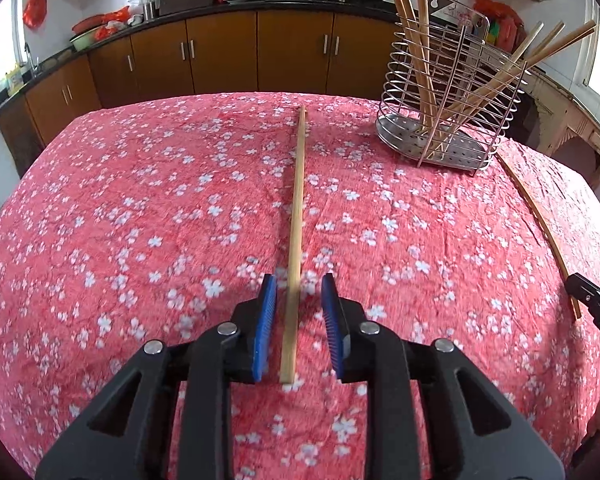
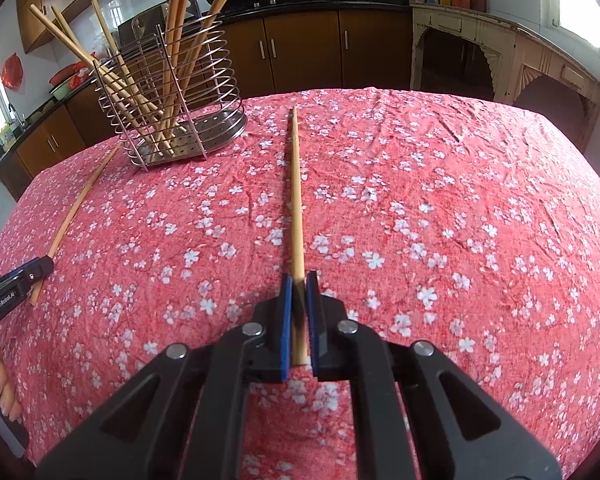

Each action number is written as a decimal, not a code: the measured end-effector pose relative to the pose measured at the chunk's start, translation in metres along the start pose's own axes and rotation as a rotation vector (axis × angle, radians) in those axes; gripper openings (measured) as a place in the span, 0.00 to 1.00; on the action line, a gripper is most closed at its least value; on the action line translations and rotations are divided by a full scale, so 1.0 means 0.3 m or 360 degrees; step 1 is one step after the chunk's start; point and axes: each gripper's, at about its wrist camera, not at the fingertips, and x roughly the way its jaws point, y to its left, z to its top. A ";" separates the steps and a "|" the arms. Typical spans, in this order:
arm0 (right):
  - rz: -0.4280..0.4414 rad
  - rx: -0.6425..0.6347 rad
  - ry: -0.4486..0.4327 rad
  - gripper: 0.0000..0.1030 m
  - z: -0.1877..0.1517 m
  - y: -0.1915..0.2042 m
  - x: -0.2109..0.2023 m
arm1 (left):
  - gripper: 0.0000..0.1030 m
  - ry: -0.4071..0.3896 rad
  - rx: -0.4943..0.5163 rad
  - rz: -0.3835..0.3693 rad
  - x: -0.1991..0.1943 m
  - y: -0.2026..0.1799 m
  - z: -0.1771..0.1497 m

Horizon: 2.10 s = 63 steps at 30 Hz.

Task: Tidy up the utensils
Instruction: 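Lift both held chopsticks upright and carry them over the wire basket, then lower the chopsticks into the wire basket and open both grippers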

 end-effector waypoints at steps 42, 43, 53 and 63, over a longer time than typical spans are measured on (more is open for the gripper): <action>0.0162 0.0092 -0.0894 0.07 0.212 -0.048 -0.568 | 0.07 -0.0728 -0.0121 -0.0223 -0.526 0.105 0.173; 0.0161 0.0090 -0.0896 0.07 0.215 -0.044 -0.568 | 0.07 -0.0733 -0.0116 -0.0225 -0.527 0.103 0.177; 0.0305 0.0047 -0.0943 0.07 0.321 -0.007 -0.631 | 0.07 -0.0796 -0.0035 -0.0197 -0.552 0.036 0.293; 0.0533 0.0020 -0.1232 0.07 0.588 0.107 -0.804 | 0.07 -0.1114 -0.0013 -0.0233 -0.753 -0.135 0.555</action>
